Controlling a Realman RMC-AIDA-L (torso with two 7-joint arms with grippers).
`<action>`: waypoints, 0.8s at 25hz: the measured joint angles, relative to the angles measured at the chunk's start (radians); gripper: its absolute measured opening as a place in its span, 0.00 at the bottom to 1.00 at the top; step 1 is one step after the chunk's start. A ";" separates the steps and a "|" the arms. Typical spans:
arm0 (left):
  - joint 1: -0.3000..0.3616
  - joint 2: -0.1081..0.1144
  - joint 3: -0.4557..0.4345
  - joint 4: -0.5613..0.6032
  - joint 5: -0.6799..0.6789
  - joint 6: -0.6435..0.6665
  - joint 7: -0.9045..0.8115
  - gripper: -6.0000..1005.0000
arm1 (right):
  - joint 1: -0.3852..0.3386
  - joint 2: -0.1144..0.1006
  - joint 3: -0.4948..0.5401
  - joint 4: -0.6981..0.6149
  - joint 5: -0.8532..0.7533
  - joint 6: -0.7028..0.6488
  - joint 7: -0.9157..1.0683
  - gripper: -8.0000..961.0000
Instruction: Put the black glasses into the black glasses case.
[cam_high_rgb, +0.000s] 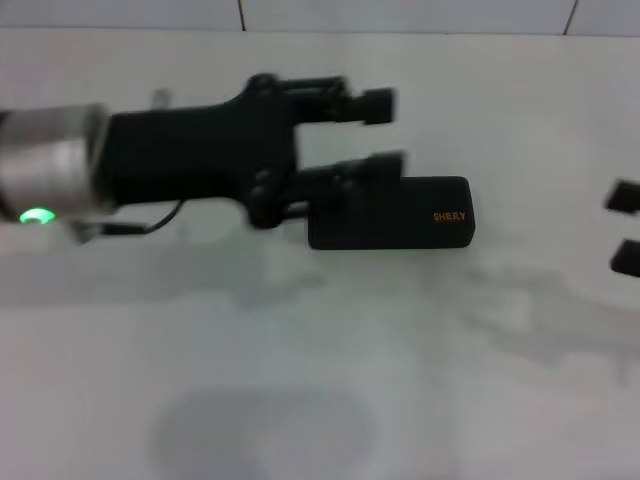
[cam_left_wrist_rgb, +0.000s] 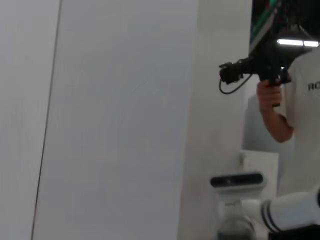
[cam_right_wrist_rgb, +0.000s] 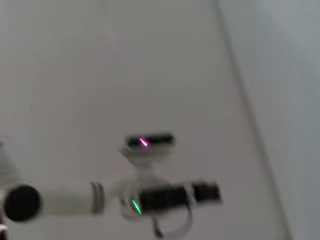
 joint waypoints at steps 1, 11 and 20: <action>0.006 0.013 -0.002 -0.019 0.010 0.018 0.001 0.51 | 0.013 0.000 -0.019 0.012 0.028 -0.003 -0.005 0.38; -0.003 0.082 -0.012 -0.235 0.053 0.068 0.124 0.63 | 0.147 -0.004 -0.142 0.035 0.105 0.063 0.117 0.82; 0.010 0.087 -0.032 -0.268 0.054 0.073 0.165 0.65 | 0.165 -0.003 -0.220 0.036 0.107 0.099 0.150 0.81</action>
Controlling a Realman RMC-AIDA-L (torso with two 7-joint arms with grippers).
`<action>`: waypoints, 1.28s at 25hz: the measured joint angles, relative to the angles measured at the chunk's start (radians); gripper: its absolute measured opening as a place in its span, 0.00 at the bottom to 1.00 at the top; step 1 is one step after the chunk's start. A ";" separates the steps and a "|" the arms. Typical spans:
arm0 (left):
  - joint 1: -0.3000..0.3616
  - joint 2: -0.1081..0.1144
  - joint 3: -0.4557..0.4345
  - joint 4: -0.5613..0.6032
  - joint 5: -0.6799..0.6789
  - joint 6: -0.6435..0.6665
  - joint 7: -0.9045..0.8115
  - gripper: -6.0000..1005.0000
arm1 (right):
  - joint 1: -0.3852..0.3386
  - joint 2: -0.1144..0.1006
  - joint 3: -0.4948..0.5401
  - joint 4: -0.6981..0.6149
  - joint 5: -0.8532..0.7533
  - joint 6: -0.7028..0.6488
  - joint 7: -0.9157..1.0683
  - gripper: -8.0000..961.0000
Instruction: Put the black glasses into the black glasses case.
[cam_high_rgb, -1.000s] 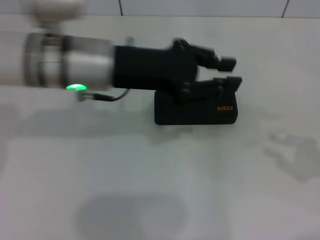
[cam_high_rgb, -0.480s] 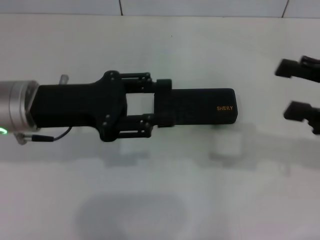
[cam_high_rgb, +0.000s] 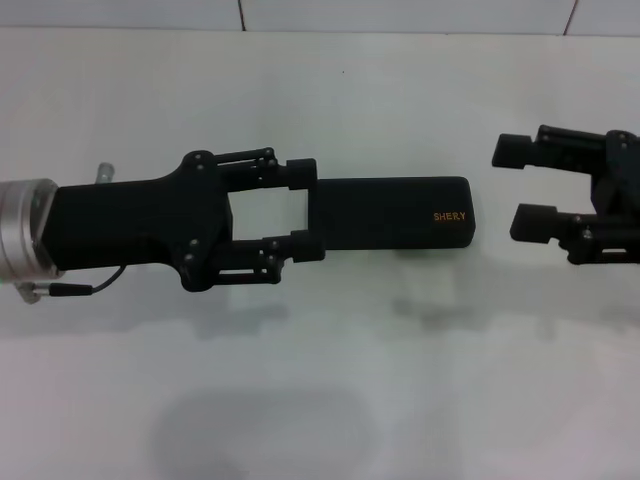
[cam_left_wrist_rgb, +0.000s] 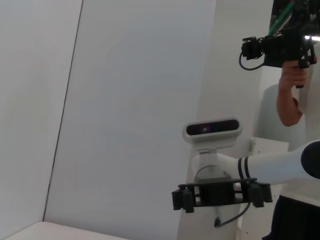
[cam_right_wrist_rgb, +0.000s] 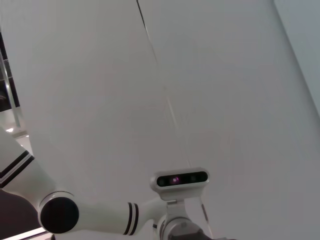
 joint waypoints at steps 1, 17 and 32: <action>0.002 0.001 0.000 0.000 0.001 -0.001 0.002 0.65 | 0.000 0.001 -0.002 0.000 0.001 0.000 0.000 0.81; 0.014 0.014 -0.029 -0.003 0.074 -0.012 0.007 0.70 | 0.045 0.006 -0.093 0.076 0.028 0.047 -0.027 0.80; 0.039 0.010 -0.065 -0.003 0.103 -0.035 0.026 0.66 | 0.033 0.003 -0.139 0.078 0.103 0.081 -0.065 0.80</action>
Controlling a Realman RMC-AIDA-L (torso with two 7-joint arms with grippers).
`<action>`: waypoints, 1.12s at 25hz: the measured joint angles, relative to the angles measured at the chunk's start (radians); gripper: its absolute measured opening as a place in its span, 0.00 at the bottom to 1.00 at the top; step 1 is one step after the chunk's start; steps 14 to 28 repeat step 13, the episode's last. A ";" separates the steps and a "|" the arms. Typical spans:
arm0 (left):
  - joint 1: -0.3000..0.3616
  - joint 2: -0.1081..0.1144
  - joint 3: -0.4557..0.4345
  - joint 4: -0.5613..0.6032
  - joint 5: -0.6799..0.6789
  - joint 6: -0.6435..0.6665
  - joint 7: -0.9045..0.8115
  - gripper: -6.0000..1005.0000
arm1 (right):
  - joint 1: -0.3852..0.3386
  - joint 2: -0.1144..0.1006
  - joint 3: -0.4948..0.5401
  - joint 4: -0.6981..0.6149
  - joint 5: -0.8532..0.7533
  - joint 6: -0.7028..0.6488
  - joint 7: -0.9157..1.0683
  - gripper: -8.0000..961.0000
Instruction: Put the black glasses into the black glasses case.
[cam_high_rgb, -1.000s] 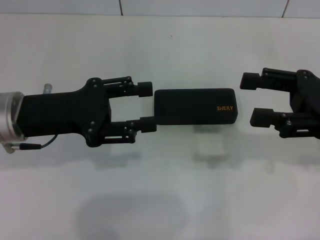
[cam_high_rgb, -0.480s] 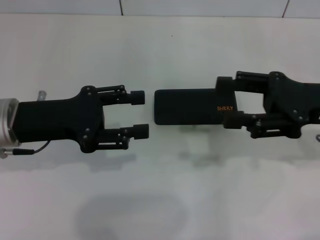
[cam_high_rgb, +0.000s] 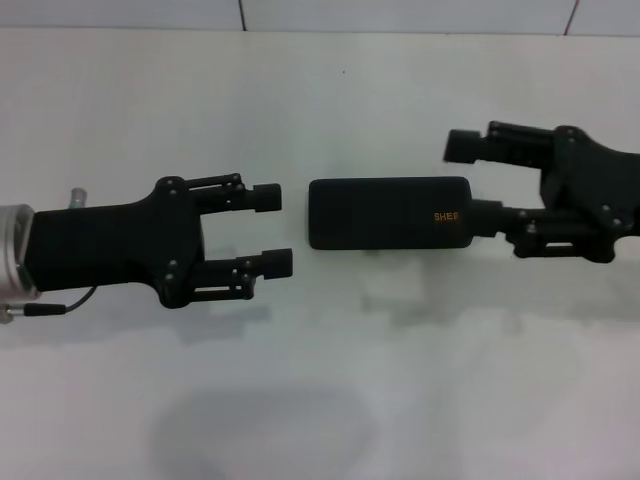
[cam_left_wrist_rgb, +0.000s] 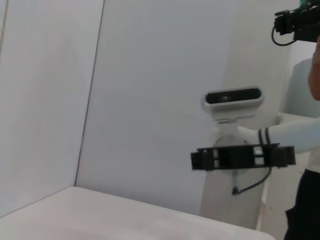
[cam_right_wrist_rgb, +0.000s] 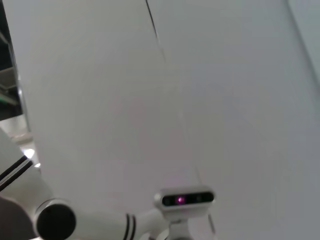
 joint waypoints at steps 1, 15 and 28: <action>0.001 -0.003 0.000 0.000 0.000 -0.009 0.002 0.66 | -0.010 -0.001 0.001 0.002 0.012 0.000 -0.014 0.80; 0.029 -0.124 -0.255 -0.106 -0.075 -0.144 0.206 0.64 | -0.201 -0.001 0.005 0.302 0.429 -0.069 -0.629 0.80; 0.029 -0.124 -0.255 -0.106 -0.075 -0.144 0.206 0.64 | -0.201 -0.001 0.005 0.302 0.429 -0.069 -0.629 0.80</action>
